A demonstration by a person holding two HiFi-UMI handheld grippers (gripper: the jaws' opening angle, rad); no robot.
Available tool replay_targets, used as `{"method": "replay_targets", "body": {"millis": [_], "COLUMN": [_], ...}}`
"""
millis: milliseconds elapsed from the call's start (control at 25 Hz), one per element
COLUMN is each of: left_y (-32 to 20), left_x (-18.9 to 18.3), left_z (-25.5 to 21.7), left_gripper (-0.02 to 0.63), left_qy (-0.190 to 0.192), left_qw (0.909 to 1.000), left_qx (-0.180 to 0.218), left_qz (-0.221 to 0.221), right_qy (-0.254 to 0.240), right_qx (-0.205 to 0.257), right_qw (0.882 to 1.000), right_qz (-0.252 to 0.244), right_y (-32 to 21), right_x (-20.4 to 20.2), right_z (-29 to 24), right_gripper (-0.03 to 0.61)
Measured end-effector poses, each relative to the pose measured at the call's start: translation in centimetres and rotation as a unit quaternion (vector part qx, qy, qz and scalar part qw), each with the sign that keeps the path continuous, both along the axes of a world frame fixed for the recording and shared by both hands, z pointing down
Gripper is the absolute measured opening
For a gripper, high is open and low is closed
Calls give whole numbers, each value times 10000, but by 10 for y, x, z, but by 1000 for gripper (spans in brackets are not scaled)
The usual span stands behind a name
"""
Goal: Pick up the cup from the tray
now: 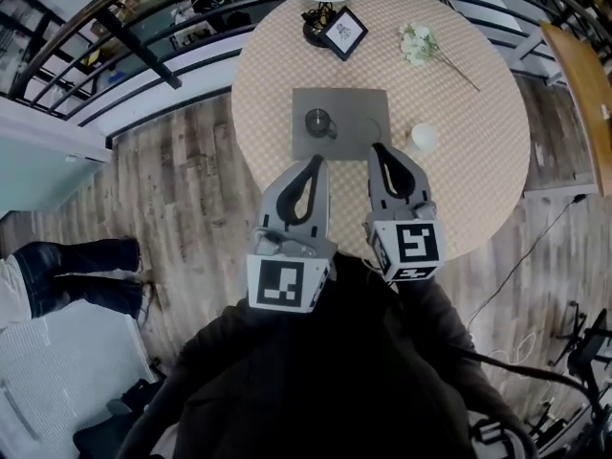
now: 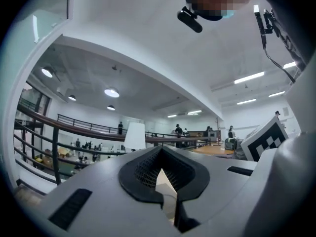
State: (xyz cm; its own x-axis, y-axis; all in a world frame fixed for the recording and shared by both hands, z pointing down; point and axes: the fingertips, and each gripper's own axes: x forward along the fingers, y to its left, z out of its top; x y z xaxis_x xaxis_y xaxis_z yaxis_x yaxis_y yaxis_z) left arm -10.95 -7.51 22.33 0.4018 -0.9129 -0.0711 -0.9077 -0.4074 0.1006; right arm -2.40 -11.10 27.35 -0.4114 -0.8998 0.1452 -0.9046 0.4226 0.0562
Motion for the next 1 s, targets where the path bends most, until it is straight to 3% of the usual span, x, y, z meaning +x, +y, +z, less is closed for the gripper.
{"method": "replay_targets", "body": {"millis": [440,760,1000], "left_y": [21,27,31], "left_x": [-56,-56,-67], "left_z": [-22,-21,-9], "left_gripper": [3,3,3], "left_qy": [183,316,258], "left_qw": [9976,9985,9981], "left_qx": [380,278,53], "left_qz": [-542,-355,-549], "right_qy": [268,245,185], "right_qx": [393,402,209], "right_qw": [9978,9978,9981], "right_qz": [-472,-475,-541], "right_y": [14,15,15], "right_x": [-54,-59,-66], "right_z": [-34,-34,-18], "right_gripper": [15,17,17]}}
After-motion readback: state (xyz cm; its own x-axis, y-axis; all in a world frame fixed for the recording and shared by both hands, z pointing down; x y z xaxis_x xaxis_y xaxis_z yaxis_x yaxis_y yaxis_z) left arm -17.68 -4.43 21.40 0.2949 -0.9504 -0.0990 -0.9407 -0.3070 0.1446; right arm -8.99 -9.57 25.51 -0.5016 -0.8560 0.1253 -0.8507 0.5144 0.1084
